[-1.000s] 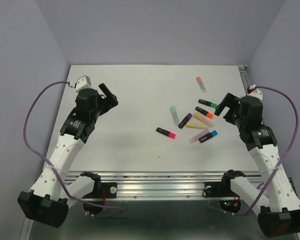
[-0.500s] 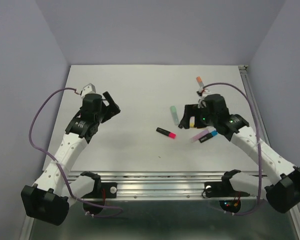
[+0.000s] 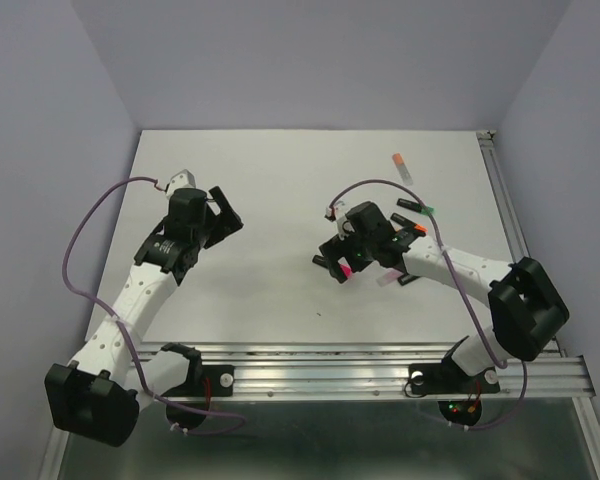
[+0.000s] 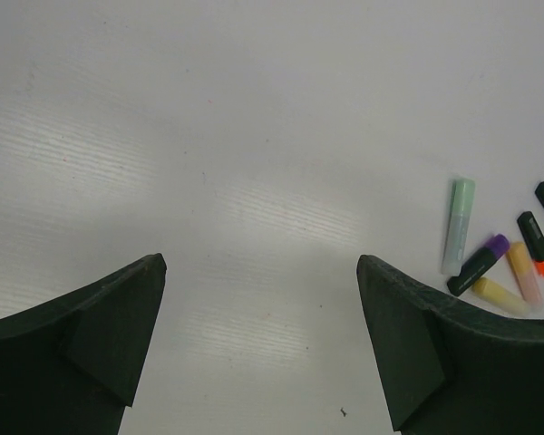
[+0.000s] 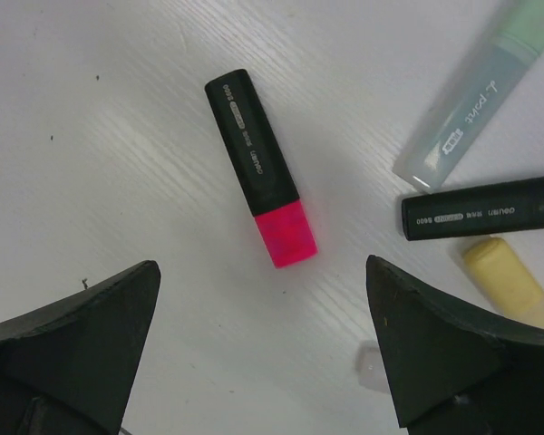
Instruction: Open the pen caps
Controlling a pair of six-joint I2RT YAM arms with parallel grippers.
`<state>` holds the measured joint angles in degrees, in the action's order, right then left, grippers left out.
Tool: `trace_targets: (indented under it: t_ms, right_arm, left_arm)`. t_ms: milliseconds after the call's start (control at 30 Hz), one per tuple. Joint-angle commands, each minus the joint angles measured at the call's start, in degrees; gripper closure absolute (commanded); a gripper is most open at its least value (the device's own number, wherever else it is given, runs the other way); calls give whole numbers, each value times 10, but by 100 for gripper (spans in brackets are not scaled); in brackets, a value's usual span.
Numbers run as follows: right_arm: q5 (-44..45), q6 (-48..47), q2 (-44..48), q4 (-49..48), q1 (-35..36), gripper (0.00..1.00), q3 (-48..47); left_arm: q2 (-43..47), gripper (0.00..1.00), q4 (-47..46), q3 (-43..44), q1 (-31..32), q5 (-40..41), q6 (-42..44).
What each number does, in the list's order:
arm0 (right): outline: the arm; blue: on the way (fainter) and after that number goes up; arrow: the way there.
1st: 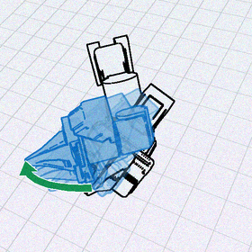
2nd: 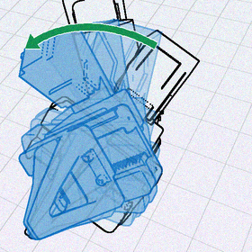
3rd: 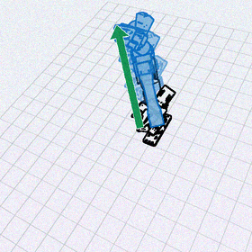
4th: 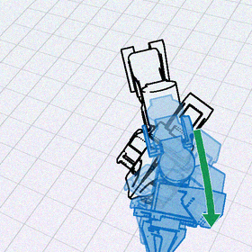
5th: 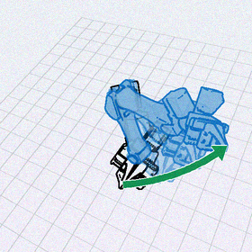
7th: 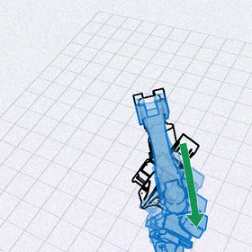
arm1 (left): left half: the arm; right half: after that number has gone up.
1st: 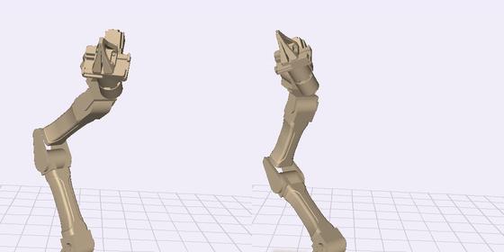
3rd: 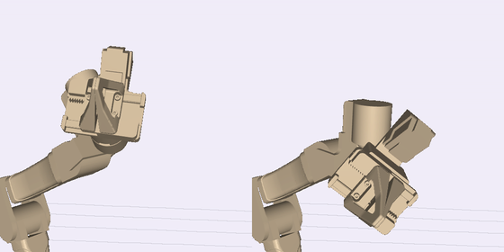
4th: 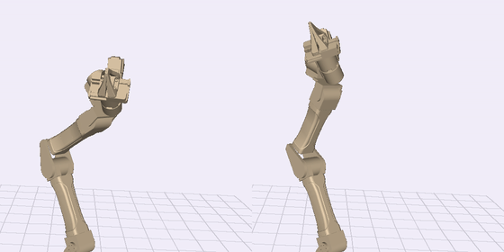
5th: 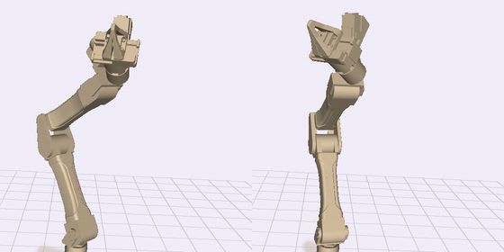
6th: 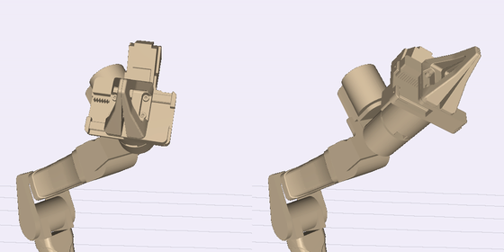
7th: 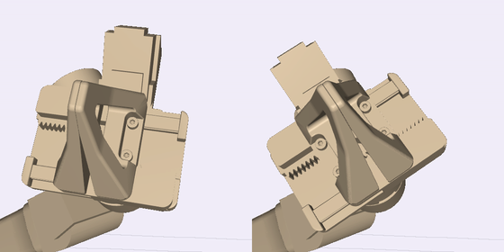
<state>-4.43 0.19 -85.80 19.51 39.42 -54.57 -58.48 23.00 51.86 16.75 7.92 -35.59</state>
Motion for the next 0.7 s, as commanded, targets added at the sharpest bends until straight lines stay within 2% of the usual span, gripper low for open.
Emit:
trace_targets:
  t_ms: [0,433,567,667]
  right_arm:
    - [2,-54,-9,-61,17,0,-6]
    - [62,-44,-129,-38,28,0,-37]
    - [66,-39,-147,-21,29,6,-37]
    - [63,-36,-155,-18,32,17,-30]
  left_arm:
    - [-5,1,-9,-4,-2,-5,5]
    - [-5,1,-9,-4,-1,-12,8]
    - [-3,1,-8,-5,-1,-8,8]
    - [-4,1,-9,-4,-2,-6,7]
